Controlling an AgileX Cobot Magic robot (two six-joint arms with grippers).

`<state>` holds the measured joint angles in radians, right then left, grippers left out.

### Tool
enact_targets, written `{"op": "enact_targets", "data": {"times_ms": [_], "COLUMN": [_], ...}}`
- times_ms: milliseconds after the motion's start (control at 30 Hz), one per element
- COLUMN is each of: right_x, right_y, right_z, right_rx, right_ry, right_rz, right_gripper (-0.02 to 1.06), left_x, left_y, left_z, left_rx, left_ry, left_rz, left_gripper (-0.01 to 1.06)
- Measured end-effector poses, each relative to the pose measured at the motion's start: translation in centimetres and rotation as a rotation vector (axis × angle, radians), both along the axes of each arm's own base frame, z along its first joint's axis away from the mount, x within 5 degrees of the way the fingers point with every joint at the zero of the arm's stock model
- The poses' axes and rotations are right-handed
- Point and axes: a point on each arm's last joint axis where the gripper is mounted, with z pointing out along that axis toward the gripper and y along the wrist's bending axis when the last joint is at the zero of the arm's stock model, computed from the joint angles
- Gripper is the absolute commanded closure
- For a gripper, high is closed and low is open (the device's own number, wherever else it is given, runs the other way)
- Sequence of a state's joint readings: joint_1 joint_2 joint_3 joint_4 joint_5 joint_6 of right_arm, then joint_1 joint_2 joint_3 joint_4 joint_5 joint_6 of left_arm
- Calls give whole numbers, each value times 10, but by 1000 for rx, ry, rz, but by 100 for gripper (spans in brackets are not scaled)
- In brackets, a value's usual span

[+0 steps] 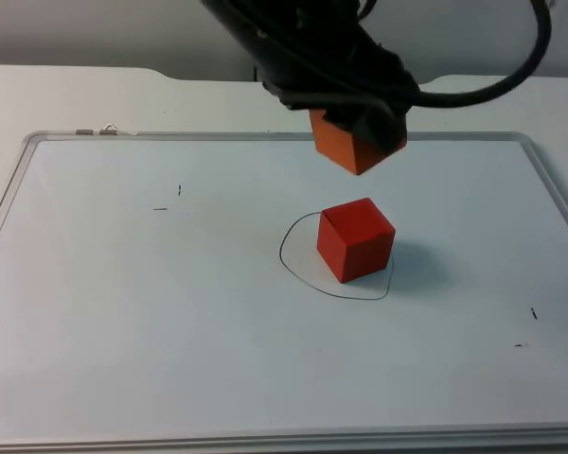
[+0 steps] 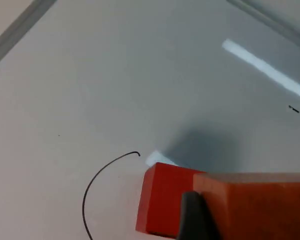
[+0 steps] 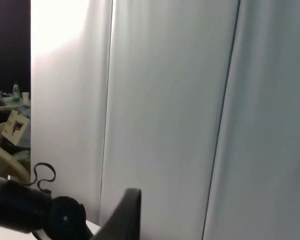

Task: Pick up one cube with the left hand and another cube with the right hand. First place the cube in the right hand at the target position, then stack the cube in the left hand on top.

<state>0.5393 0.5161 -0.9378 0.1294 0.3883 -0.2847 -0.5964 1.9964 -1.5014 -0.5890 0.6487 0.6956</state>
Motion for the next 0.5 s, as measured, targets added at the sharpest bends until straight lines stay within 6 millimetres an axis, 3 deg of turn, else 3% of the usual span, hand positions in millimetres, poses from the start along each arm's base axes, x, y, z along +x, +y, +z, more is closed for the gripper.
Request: {"op": "enact_targets", "data": {"times_ms": [500], "right_x": [0], "right_y": [0], "right_z": [-1], "right_rx": [-4], "right_ry": [6], "right_rz": [1], "right_gripper": [8], "left_x": [21], "left_y": [-10], "left_z": [-48], "left_rx": [60], "left_ry": [23], "left_rz": [20], "left_gripper": [105]}}
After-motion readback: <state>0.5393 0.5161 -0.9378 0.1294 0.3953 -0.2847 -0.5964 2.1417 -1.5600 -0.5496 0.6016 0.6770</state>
